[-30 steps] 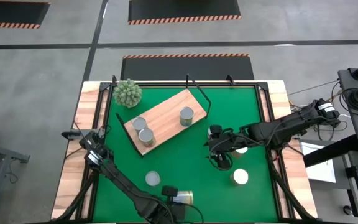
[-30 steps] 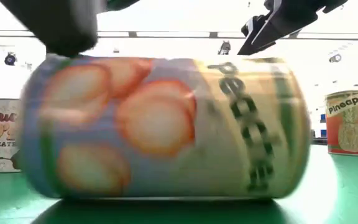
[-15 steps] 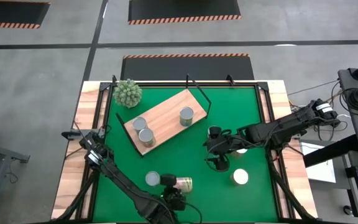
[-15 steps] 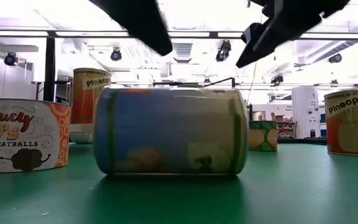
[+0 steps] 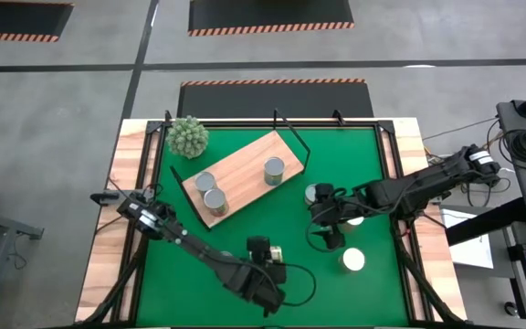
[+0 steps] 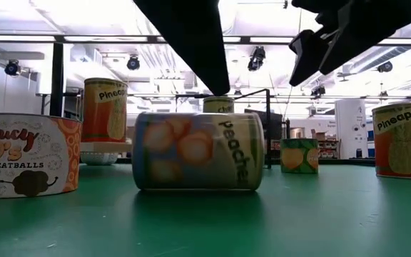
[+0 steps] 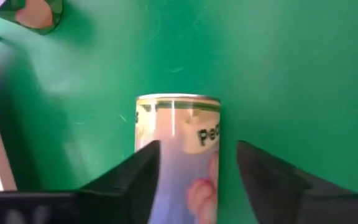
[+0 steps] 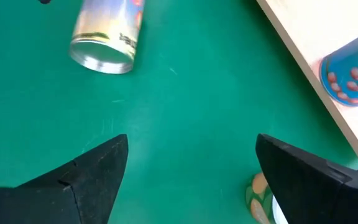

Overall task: Pick and place cans onto a shelf
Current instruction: Put the top canned peaches on the shelf

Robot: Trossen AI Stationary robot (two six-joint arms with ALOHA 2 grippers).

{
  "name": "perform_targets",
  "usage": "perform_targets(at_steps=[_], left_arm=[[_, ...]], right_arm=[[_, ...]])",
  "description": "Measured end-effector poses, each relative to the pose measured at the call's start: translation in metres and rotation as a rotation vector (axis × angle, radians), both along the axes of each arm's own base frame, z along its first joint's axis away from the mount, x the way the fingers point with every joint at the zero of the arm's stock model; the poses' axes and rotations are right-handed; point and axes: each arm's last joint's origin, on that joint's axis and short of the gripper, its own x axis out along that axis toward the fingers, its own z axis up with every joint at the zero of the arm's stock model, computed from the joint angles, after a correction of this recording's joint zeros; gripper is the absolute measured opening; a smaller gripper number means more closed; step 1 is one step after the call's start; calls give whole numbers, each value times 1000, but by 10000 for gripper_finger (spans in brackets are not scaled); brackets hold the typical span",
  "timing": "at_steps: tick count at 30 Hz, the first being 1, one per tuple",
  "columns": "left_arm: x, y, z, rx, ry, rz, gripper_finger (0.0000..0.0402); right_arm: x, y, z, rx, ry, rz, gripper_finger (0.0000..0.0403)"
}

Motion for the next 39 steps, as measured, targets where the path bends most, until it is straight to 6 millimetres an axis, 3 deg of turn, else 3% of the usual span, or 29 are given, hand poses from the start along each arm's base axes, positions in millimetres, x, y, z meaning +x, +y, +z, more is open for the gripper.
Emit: perform_targets(at_steps=[6, 12, 23, 31, 36, 39], left_arm=[[0, 13, -11, 27, 49, 28, 283], [3, 26, -27, 64, 55, 55, 312], [0, 49, -50, 179, 78, 117, 274], [1, 48, -52, 223, 36, 115, 240], [-5, 39, -43, 286, -16, 84, 230], [-9, 35, -22, 320, -99, 78, 218]], right_arm=[[-4, -1, -2, -16, 21, 12, 343], [-5, -2, -7, -21, 34, 14, 343], [-9, -3, -20, -16, 62, -2, 343], [-9, -3, -20, -20, 62, 3, 343], [-10, -3, -19, -25, 57, 12, 343], [-9, -3, -17, -23, 28, 18, 343]])
